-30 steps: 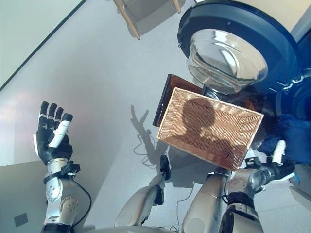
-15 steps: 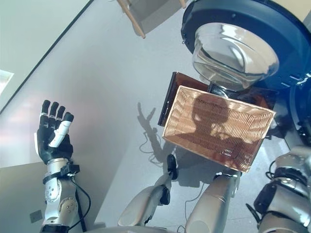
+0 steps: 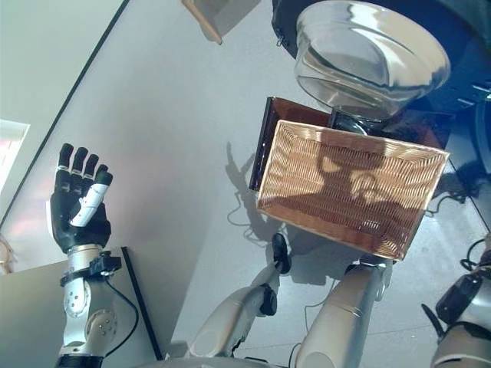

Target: Pick up the clothes and place them into the washing machine

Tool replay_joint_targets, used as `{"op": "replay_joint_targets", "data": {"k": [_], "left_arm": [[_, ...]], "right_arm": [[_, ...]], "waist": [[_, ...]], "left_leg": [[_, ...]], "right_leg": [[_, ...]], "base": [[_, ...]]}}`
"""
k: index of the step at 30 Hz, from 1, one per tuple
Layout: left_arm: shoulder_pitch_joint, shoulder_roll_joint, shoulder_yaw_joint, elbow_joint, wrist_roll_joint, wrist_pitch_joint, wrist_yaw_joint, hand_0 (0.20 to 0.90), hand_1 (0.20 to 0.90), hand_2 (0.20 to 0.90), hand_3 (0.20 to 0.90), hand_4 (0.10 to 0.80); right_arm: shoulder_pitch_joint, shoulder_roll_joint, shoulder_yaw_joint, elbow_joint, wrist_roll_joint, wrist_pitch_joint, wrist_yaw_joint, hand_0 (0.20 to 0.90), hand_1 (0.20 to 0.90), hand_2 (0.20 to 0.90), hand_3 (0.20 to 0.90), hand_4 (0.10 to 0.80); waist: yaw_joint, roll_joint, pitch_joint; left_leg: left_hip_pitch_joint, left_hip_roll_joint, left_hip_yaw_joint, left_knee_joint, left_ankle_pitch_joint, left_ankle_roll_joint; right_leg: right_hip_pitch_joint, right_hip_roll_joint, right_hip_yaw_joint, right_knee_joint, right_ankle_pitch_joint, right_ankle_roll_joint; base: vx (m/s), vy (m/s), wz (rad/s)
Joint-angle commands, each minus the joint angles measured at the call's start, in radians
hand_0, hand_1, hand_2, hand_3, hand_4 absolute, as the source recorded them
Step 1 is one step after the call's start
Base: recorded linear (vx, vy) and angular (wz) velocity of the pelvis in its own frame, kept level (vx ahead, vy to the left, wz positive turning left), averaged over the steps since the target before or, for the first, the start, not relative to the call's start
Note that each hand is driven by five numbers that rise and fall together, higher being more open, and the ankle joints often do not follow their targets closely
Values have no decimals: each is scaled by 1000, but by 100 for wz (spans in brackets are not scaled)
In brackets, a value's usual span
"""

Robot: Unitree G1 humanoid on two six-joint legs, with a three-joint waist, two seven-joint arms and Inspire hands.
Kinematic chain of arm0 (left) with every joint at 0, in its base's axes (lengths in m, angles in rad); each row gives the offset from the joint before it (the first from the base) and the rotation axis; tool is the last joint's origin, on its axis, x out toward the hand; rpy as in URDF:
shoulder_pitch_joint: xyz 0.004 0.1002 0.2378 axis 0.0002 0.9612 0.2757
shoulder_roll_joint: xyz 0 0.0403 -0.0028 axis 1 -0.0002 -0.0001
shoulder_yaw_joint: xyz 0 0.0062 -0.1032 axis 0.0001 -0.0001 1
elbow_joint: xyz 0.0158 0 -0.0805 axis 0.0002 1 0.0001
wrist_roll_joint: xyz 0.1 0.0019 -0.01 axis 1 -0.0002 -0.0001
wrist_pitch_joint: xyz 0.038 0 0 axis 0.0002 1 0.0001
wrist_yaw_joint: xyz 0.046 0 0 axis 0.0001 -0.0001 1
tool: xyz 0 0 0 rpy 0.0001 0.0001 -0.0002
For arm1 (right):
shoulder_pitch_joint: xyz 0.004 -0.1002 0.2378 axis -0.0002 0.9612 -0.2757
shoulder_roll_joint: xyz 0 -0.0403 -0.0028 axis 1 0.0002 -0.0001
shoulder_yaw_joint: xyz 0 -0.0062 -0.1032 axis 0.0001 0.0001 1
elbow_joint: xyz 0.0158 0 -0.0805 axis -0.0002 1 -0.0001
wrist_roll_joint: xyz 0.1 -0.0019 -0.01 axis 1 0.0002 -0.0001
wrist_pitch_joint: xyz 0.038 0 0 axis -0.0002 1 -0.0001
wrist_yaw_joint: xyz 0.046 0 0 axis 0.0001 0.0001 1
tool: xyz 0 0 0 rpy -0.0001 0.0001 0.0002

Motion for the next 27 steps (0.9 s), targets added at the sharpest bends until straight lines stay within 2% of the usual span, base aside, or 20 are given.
{"op": "replay_joint_targets", "data": {"k": [1, 8, 9, 19, 20, 21, 27], "left_arm": [[-5, 38, 52, -91, -38, -124, 5, 900, 900, 900, 900, 800], [-15, 43, 62, -87, -42, -133, 12, 900, 900, 900, 900, 800], [-13, 46, 65, -88, -43, -133, 13, 900, 900, 900, 900, 800], [-6, 42, 86, -95, -47, -140, 24, 900, 900, 900, 900, 800], [-6, 41, 89, -94, -47, -139, 25, 900, 900, 900, 900, 800], [-6, 40, 92, -92, -45, -139, 25, 900, 900, 900, 900, 800], [-14, 38, 101, -83, -58, -138, 21, 900, 900, 900, 900, 800]], "right_arm": [[17, -184, 120, -58, -92, -54, 35, 200, 200, 200, 200, 300], [-35, -244, 174, -67, -112, -64, 42, 200, 200, 200, 200, 300], [-43, -255, 186, -77, -120, -67, 45, 200, 200, 200, 200, 300], [-53, -232, 190, -64, -119, -77, 38, 200, 200, 200, 200, 300], [-53, -227, 189, -61, -119, -76, 37, 529, 529, 529, 529, 535], [-47, -217, 183, -60, -118, -76, 36, 900, 900, 900, 900, 800], [-17, -180, 167, -43, -98, -60, 58, 900, 900, 900, 900, 800]], "waist": [[-5, -10, -41], [-11, -33, -63], [-12, -39, -65], [-14, -36, -63], [-13, -33, -63], [-14, -32, -64], [-13, -33, -70]], "left_leg": [[-14, 49, -36, -9, -28, -115], [-8, 59, -39, -9, -31, -121], [-3, 59, -44, -9, -38, -123], [-11, 57, -54, -9, -36, -123], [-15, 58, -54, -9, -28, -122], [-13, 57, -55, -9, -31, -122], [-8, 53, -55, -9, -33, -120]], "right_leg": [[-20, 44, -6, 55, -80, -60], [-5, 51, -20, 53, -91, -65], [1, 51, -25, 62, -109, -65], [-4, 54, -36, 71, -109, -70], [-8, 57, -36, 67, -96, -72], [-6, 56, -36, 67, -98, -72], [1, 55, -37, 55, -89, -71]], "base": [[24, -31, -2], [27, -28, 4], [2, -54, 14], [-15, -8, 7], [0, 0, 0], [-24, 36, -3], [-1, 28, -3]]}}
